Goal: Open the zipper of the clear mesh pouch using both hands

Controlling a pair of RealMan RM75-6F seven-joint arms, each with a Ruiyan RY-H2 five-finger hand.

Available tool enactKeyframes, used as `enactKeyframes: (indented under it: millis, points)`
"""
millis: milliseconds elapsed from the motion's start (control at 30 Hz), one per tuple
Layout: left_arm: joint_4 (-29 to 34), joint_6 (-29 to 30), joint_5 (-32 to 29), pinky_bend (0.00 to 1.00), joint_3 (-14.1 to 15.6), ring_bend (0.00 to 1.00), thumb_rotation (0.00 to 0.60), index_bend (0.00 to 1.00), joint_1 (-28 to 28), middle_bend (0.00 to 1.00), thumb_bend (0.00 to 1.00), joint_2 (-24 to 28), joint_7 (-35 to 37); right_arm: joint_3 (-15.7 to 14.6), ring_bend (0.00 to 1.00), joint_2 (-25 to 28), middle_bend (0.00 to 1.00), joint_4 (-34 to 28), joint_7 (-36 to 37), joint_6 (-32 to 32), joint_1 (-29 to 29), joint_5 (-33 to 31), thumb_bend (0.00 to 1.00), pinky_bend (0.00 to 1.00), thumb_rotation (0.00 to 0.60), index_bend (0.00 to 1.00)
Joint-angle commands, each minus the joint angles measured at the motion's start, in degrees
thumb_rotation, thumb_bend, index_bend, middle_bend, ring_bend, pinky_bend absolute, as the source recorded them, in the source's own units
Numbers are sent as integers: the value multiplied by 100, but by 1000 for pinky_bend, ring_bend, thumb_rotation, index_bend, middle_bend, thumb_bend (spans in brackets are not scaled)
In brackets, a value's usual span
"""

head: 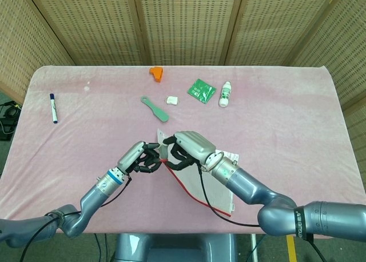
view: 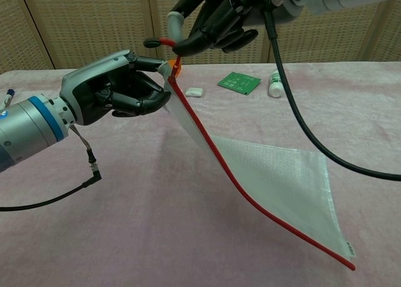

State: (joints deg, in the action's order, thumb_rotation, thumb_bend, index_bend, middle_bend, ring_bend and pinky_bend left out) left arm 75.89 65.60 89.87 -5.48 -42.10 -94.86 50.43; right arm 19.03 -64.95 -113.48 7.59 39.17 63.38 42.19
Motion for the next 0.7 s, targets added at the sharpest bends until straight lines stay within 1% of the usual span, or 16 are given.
enactKeyframes:
  millis: [33,133,267,333,533,700]
  points:
    - [71,-20,-88,984,-51,843,600,781,9,903,792,4,62,-23,949,21,983,-25,3,6,-48,80,765,1000,600,822]
    - [134,-47,-180,984,-121,843,600,809,7,904,815,19,86,-74,949,50,983,-82,-29,35,-128,255,766,1000,600,823]
    - [284,-121,-288,984,-192,843,600,825,1,904,826,74,232,-140,949,78,983,-169,-70,99,-243,493,765,1000,600,823]
    - [325,-64,-311,984,-238,843,600,829,24,904,835,77,239,-185,949,76,983,-195,-98,123,-289,584,766,1000,600,823]
    - [489,-67,-401,984,-314,843,600,834,55,905,838,109,359,-294,949,14,983,-165,-158,97,-323,649,765,1000,600,829]
    - [589,34,-398,984,-338,843,600,837,114,905,829,98,406,-308,949,-104,983,-100,-149,115,-316,613,764,1000,600,831]
